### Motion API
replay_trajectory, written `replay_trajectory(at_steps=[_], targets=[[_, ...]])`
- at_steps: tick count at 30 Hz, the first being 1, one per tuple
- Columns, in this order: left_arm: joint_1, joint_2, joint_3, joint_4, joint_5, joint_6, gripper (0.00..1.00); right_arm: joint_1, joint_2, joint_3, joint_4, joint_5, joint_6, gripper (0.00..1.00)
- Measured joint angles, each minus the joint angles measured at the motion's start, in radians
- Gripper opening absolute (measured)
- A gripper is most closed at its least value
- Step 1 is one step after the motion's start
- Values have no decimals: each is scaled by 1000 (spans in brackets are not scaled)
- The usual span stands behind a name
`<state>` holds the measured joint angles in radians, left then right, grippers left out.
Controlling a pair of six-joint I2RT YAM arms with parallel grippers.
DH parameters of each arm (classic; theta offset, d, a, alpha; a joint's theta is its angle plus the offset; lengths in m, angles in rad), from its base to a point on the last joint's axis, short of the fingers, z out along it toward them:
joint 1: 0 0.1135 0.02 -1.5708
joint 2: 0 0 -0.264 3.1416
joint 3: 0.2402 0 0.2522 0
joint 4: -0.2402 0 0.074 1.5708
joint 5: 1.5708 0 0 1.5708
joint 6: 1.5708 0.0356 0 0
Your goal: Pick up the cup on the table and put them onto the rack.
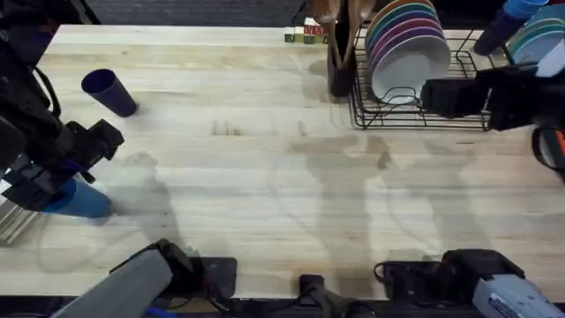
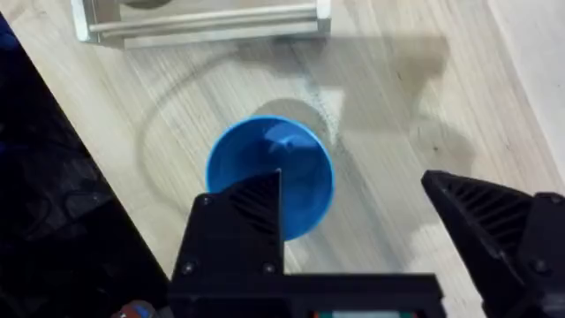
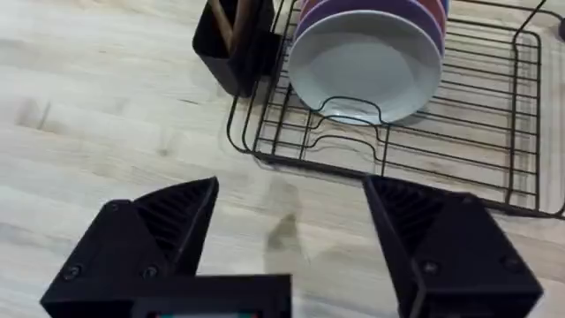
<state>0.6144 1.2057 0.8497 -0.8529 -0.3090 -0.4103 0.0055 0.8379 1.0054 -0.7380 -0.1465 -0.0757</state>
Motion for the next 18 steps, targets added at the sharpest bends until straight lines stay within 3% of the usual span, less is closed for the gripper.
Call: replay_trajectory(at_steps=[5, 8, 13, 15, 18], targets=[[0, 0, 0, 1, 0, 0, 869, 0, 0, 0, 0, 0, 0, 997], [0, 0, 0, 1, 1, 1, 672, 0, 0, 0, 0, 0, 0, 997], [0, 0, 0, 0, 2, 6, 135, 0, 0, 0, 0, 0, 0, 997], [0, 0, 0, 0, 0, 7, 53, 0, 0, 0, 0, 0, 0, 997], [0, 0, 0, 1, -2, 7, 45, 0, 0, 0, 0, 0, 0, 997]])
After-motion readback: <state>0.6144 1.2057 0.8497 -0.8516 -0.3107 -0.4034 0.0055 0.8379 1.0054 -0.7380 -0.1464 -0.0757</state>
